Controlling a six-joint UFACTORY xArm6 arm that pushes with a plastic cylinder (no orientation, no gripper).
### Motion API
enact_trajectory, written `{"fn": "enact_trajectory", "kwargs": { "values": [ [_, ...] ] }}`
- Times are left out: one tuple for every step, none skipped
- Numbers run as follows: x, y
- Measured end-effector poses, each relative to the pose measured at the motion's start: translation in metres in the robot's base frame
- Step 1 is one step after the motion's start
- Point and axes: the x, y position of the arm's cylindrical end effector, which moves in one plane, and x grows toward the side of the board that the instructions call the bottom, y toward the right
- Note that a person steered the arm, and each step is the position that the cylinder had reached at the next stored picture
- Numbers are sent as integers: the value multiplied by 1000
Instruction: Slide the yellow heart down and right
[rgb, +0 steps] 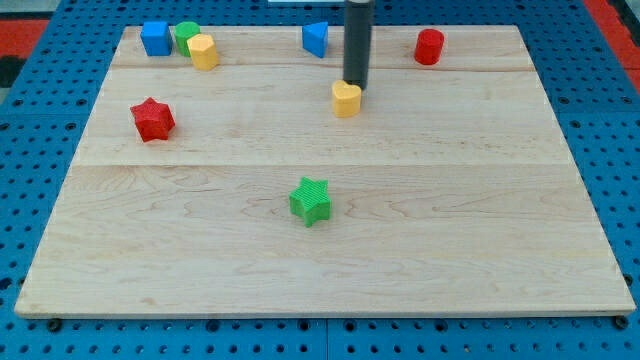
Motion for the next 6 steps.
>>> {"fn": "enact_trajectory", "kwargs": {
  "values": [
    [17, 3],
    [-3, -10],
    [-14, -38],
    [-8, -80],
    [19, -39],
    [39, 23]
  ]
}}
